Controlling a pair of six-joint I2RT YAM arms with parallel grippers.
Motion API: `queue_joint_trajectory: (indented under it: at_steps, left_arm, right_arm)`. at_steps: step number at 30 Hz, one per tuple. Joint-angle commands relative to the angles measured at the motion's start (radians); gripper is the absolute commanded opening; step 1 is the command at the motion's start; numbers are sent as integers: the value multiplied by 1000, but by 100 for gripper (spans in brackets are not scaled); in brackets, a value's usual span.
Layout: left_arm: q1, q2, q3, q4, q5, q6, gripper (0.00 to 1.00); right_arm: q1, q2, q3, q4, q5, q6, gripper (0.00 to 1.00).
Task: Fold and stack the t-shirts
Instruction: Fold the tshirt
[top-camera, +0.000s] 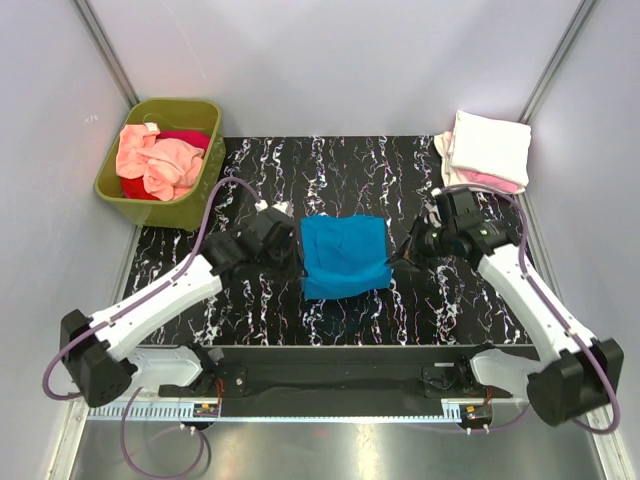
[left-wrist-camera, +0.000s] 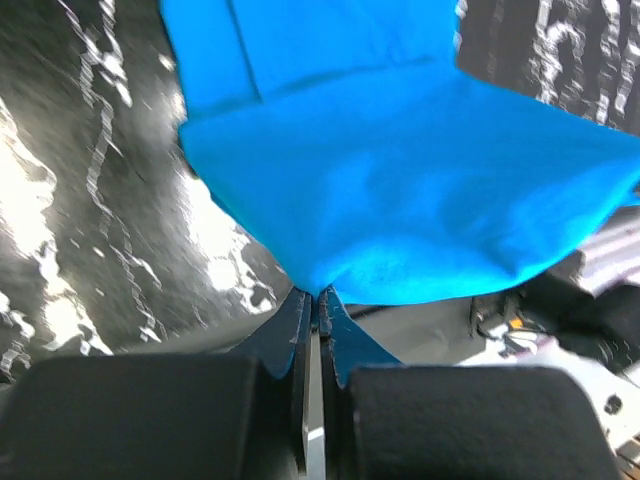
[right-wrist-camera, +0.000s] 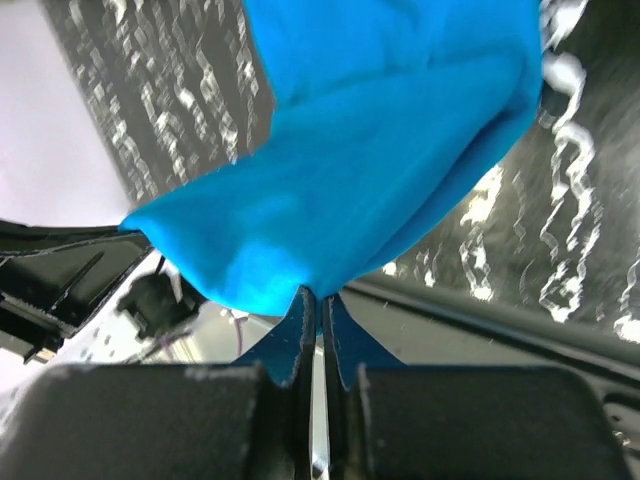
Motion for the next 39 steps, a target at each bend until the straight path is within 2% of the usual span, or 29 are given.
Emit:
queue_joint_trajectory:
  at_steps: [1, 9, 18, 19, 24, 36, 38, 39]
  left_arm:
    - [74, 65, 56, 20, 15, 94, 3]
    - [203, 234, 206, 28, 100, 214, 1]
    - [273, 381, 358, 12, 141, 288, 1]
    - [292, 436, 384, 27, 155, 298, 1]
    - [333, 539, 450, 34, 175, 320, 1]
    - [422, 861, 703, -5, 216, 355, 1]
    - [444, 903, 760, -15, 230, 366, 6]
    - [451, 952, 785, -26, 229, 371, 8]
  right_arm:
    - [-4, 88, 106, -8, 112, -52, 0]
    - [-36, 272, 249, 24, 154, -99, 0]
    - [-80, 430, 390, 38, 154, -134, 0]
    - [-85, 492, 440, 38, 160, -141, 0]
    - [-97, 574, 496, 56, 168, -130, 0]
    - [-133, 963, 756, 61, 134, -125, 0]
    - [-140, 1020, 838, 47, 116, -128, 0]
    - [-143, 1078, 906, 16, 114, -128, 7]
